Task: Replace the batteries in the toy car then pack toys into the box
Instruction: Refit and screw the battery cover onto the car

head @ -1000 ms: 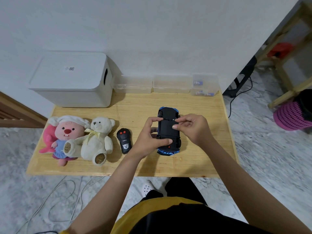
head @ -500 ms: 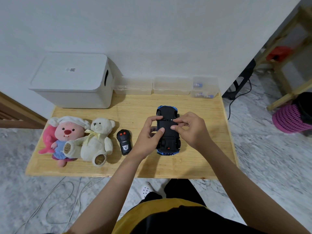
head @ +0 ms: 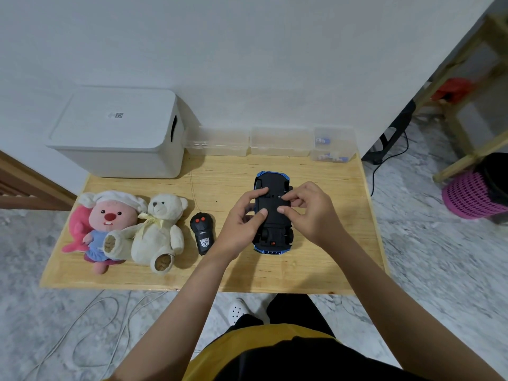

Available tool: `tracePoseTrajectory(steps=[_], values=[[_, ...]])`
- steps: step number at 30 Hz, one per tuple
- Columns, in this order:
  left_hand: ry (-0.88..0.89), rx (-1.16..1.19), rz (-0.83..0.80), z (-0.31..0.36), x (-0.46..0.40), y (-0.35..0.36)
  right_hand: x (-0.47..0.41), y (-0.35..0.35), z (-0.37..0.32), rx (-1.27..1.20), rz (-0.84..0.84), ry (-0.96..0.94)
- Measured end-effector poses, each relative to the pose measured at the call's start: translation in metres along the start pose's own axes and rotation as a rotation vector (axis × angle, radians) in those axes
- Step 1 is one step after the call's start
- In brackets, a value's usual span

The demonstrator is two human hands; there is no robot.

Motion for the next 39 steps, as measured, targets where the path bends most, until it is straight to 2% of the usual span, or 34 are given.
tracePoseTrajectory(steps=[6,12,23,32,39], values=[[-0.002,0.003,-0.016,0.002,0.000,0.001,-0.001,-0.002,0.002,-0.053,0.031,0.072],[-0.018,0.072,-0.030,0.005,0.003,0.005,0.001,-0.006,0.008,-0.224,0.094,0.186],[0.020,0.005,0.029,0.003,0.011,0.010,0.008,-0.004,0.017,-0.282,0.070,0.269],[0.023,0.029,0.055,0.002,0.014,0.008,0.016,0.000,0.021,-0.445,0.078,0.347],[0.062,-0.049,0.060,-0.001,0.012,0.001,0.021,0.005,0.024,-0.364,0.061,0.378]])
Point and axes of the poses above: each hand's wrist, its own x-axis away from the middle knuckle, its own y-axis out of the palm, z = x × y, the point moved 9 cm from there along -x, towards the middle knuckle, and after that the axes turned 9 degrees about z, right-handed, at the moved point
